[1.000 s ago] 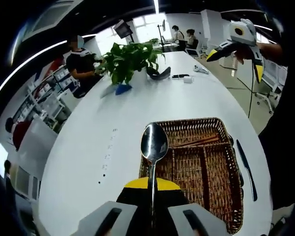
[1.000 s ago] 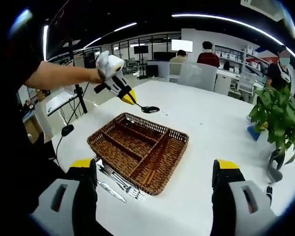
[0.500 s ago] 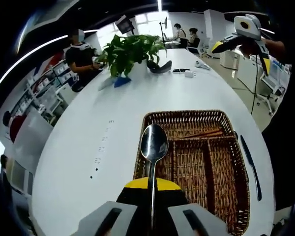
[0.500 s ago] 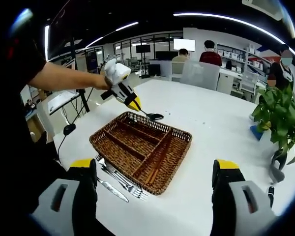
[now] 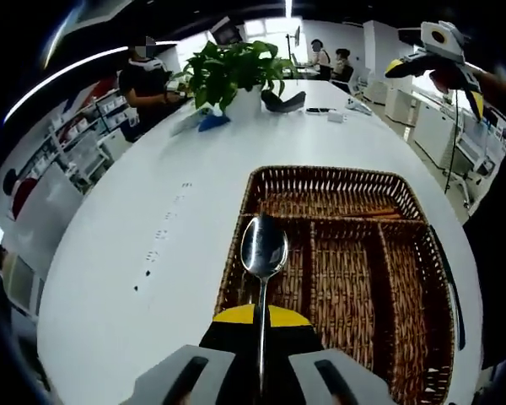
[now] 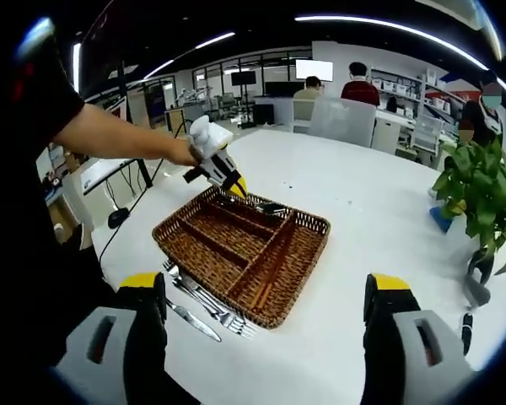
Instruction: Arrange the knives, forks, and spoons in their matching storage slots by inserting each utensil handle-first until every utensil is classified and aligned in the correct compartment
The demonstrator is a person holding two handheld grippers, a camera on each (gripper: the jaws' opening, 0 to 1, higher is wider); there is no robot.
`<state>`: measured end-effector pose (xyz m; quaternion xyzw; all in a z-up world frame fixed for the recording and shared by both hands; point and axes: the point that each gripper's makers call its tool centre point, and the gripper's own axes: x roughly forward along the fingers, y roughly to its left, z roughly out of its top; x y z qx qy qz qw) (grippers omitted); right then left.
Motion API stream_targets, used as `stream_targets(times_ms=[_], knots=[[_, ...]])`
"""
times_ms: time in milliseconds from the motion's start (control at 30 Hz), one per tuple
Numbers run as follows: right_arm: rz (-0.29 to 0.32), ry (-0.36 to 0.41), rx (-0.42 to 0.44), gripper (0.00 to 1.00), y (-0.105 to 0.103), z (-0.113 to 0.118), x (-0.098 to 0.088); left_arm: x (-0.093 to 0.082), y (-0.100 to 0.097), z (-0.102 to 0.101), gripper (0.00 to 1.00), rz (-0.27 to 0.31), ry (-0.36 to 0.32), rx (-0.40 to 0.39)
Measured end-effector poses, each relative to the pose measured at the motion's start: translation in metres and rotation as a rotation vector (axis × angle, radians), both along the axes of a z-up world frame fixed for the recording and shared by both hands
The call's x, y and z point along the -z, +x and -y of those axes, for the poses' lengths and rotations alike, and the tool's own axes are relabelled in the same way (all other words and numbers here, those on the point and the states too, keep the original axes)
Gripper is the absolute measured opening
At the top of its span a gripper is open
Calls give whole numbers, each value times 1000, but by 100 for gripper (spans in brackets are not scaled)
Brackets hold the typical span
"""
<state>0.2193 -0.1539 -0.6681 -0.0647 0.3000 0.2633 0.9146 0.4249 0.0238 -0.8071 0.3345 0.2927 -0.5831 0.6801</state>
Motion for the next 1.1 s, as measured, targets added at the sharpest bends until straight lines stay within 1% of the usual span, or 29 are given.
stream_targets(times_ms=[100,133,267,300,333,400,467,500,600,767,833,900,1000,1033,1067,1100], knots=[[-1,1,-6,99,1,-1,1,17,0,-3,0,6,35,-5],[-2,-1,-7,99,2,-1,1,20,0,0,0,7,26,-4],[-7,-6,-16,99,1,-3,2,24,-1,5,0,-5,14,-8],[-7,-6,-16,99,1,-3,2,26,-1,6,0,-5,16,-6],[-6,-7,-16,99,2,-3,1,29,-1,5,0,-5,32,-2],[-7,-8,-17,99,1,-4,2,31,0,5,0,0,30,5],[-9,-11,-21,99,1,-4,2,32,2,3,0,16,27,16],[-10,-13,-23,99,0,-4,2,34,4,3,0,36,34,21],[-10,-15,-26,99,0,-6,1,38,1,5,0,34,34,42],[-10,-20,-29,99,-1,-6,1,46,-1,5,0,29,46,42],[-10,-25,-30,99,-1,-6,0,47,0,6,0,60,54,51],[-3,-26,-28,99,-1,-5,-4,47,2,8,1,79,55,49],[3,-24,-25,99,-1,-6,-7,48,5,6,3,113,78,40],[3,-26,-25,99,-2,-6,-6,48,6,6,7,116,77,35],[4,-27,-27,99,-2,-6,-6,48,4,6,9,108,68,37],[4,-28,-28,99,-2,-7,-6,45,5,5,14,114,58,20]])
